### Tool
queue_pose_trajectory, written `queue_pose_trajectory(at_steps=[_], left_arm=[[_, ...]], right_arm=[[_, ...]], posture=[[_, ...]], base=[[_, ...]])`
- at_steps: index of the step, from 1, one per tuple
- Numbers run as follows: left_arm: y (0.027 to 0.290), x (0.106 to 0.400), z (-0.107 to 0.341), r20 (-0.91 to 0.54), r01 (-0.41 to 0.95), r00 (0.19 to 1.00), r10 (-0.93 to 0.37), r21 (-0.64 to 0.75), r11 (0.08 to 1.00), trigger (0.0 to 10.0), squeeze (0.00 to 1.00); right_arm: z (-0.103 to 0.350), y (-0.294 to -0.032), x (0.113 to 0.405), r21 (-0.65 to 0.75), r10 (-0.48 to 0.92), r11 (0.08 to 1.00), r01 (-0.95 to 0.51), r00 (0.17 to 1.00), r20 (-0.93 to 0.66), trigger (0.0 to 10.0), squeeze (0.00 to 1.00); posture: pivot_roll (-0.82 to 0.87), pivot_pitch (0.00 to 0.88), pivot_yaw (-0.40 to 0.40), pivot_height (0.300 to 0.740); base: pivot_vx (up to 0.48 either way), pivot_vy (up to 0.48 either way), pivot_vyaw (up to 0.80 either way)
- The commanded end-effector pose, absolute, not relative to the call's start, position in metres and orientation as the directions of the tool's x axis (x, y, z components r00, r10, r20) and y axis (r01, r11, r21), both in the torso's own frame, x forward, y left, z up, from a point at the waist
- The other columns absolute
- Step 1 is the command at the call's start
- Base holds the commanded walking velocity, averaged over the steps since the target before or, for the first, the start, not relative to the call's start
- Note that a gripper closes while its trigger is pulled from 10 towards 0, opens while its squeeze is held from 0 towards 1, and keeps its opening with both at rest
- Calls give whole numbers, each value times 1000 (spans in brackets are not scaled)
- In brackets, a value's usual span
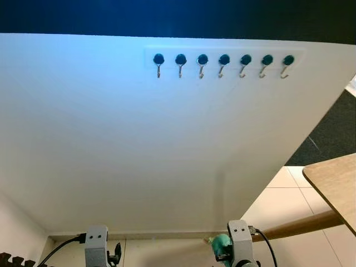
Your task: Hang keys on a hook
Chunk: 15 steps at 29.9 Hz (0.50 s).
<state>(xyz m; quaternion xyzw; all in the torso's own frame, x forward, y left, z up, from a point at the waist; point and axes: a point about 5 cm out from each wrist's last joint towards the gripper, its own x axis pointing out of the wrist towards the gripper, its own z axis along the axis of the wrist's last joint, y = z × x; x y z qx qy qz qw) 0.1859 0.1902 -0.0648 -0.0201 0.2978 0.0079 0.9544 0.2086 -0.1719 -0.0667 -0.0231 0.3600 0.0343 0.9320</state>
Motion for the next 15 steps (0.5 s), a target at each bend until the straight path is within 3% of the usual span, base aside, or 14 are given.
queue_pose_trajectory(at_steps=[1,5,11,15], left_arm=[[195,181,-67,-584,-17,812,11,-6,1000,10000,0],[195,181,-67,-583,-25,812,17,-5,1000,10000,0],[201,178,-67,-585,-56,809,56,18,998,10000,0],[204,174,-67,-581,-63,811,64,22,998,10000,0]], right_arm=[[-68,-176,206,-20,37,997,-68,735,-677,10000,0],[-67,-177,207,-19,39,997,-70,740,-672,10000,0],[-62,-175,209,19,110,992,-125,777,-619,10000,0],[-51,-177,213,-32,176,974,-226,834,-524,10000,0]], posture=[[69,57,-19,740],[71,58,-19,740],[71,64,-20,740],[68,64,-22,740]], base=[[0,-480,0],[0,-480,0],[0,0,0],[0,0,0]])
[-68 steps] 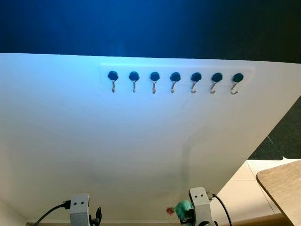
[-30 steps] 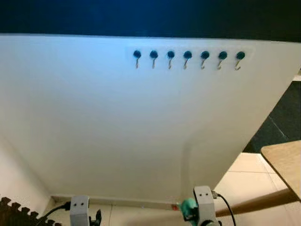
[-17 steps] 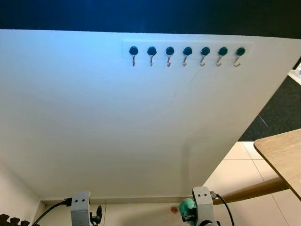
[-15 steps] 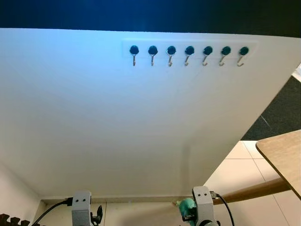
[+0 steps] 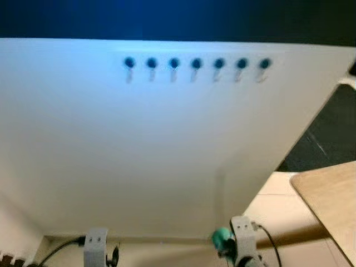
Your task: Hang keys on a hook
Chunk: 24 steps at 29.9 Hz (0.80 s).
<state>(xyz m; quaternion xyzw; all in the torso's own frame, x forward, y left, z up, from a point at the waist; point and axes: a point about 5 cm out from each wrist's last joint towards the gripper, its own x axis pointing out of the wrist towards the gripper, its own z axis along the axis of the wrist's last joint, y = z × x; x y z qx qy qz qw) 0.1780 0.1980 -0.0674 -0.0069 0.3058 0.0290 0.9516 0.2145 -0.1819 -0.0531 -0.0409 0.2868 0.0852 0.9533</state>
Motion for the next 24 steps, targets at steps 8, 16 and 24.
queue_pose_trajectory(at_steps=[8,16,24], left_arm=[[201,188,-51,-461,-10,887,17,18,1000,10000,0],[206,205,-26,-310,33,950,-23,29,999,10000,0],[188,219,12,-109,237,965,-239,-31,971,10000,0]], right_arm=[[11,-167,240,43,278,961,-275,957,-89,10000,0],[105,-132,261,103,447,867,-487,853,268,10000,0],[162,-123,269,6,480,843,-538,757,443,10000,0]], posture=[[57,64,-16,740],[49,66,-5,740],[58,72,-9,740]], base=[[0,0,0],[0,0,0],[0,0,0]])
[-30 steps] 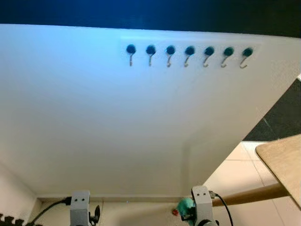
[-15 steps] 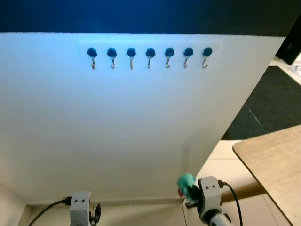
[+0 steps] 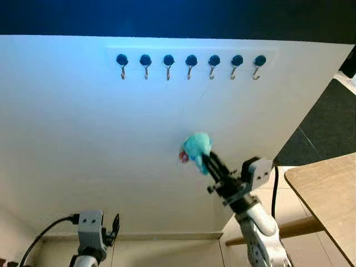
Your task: Hang keys on a hook
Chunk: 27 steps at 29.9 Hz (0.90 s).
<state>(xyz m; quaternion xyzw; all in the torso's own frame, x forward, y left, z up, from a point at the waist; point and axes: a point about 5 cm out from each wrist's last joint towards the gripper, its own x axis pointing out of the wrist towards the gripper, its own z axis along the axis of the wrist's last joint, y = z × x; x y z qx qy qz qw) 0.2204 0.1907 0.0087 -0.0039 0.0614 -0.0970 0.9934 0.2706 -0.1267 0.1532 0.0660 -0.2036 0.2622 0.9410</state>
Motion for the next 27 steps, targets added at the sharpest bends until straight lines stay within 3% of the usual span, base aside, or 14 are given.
queue_pose_trajectory(at_steps=[1,6,15,27], left_arm=[[188,219,12,-109,237,965,-239,-31,971,10000,0],[170,222,39,-9,428,904,-428,-1,904,10000,0],[143,218,88,132,619,776,-617,34,785,10000,0],[133,229,116,202,632,748,-632,72,771,10000,0]], right_arm=[[162,-123,269,6,480,843,-538,757,443,10000,0],[201,-112,258,-74,533,802,-593,654,537,10000,0],[219,-110,237,-226,565,805,-549,594,572,10000,0],[240,-122,234,-273,468,879,-391,599,649,10000,0]], posture=[[58,72,-9,740],[62,76,-11,740],[52,93,-11,740],[42,95,-7,740]], base=[[0,0,0],[0,0,0],[0,0,0],[0,0,0]])
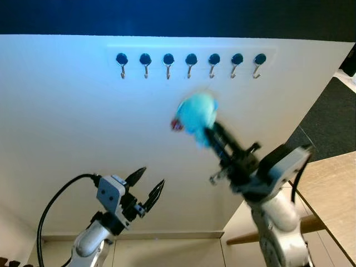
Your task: Hang keys on a hook
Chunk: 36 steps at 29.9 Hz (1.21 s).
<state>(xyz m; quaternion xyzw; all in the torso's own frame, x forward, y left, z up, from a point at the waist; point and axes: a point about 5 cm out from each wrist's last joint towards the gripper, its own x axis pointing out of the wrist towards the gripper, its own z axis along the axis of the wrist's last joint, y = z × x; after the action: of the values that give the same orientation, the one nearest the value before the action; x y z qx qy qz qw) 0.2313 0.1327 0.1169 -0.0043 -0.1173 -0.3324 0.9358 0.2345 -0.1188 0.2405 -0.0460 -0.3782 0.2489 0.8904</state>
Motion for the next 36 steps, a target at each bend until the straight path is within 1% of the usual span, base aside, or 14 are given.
queue_pose_trajectory(at_steps=[1,4,9,12,18,25,30,34,36], left_arm=[[132,230,118,203,635,745,-635,74,769,10000,0],[130,231,121,200,642,739,-643,80,762,10000,0],[124,228,124,197,663,722,-663,74,745,10000,0],[121,228,127,208,670,715,-667,69,740,10000,0],[109,236,146,293,665,705,-646,45,746,10000,0],[100,239,157,325,677,683,-654,52,734,10000,0],[99,239,156,317,680,683,-658,52,731,10000,0],[99,238,156,312,677,688,-655,48,734,10000,0],[99,238,156,311,677,689,-655,48,735,10000,0]], right_arm=[[243,-124,234,-297,460,886,-356,601,653,10000,0],[248,-130,236,-354,441,897,-266,600,667,10000,0],[254,-131,240,-346,410,911,-226,596,691,10000,0],[257,-130,241,-340,403,914,-222,592,698,10000,0],[261,-129,244,-326,394,919,-224,586,708,10000,0],[265,-125,248,-324,406,914,-246,578,708,10000,0],[264,-126,252,-316,397,918,-241,590,703,10000,0],[257,-128,260,-301,367,929,-215,641,674,10000,0],[254,-128,261,-305,370,927,-217,652,662,10000,0]], posture=[[42,95,-8,740],[42,94,-9,740],[41,95,-9,740],[42,95,-10,740],[43,97,-15,740],[39,97,-14,740],[37,96,-13,740],[41,97,-16,740],[42,98,-18,740]], base=[[0,0,0],[0,0,0],[0,0,0],[0,0,0],[0,0,0],[0,0,0],[0,0,0],[0,0,0],[0,0,0]])
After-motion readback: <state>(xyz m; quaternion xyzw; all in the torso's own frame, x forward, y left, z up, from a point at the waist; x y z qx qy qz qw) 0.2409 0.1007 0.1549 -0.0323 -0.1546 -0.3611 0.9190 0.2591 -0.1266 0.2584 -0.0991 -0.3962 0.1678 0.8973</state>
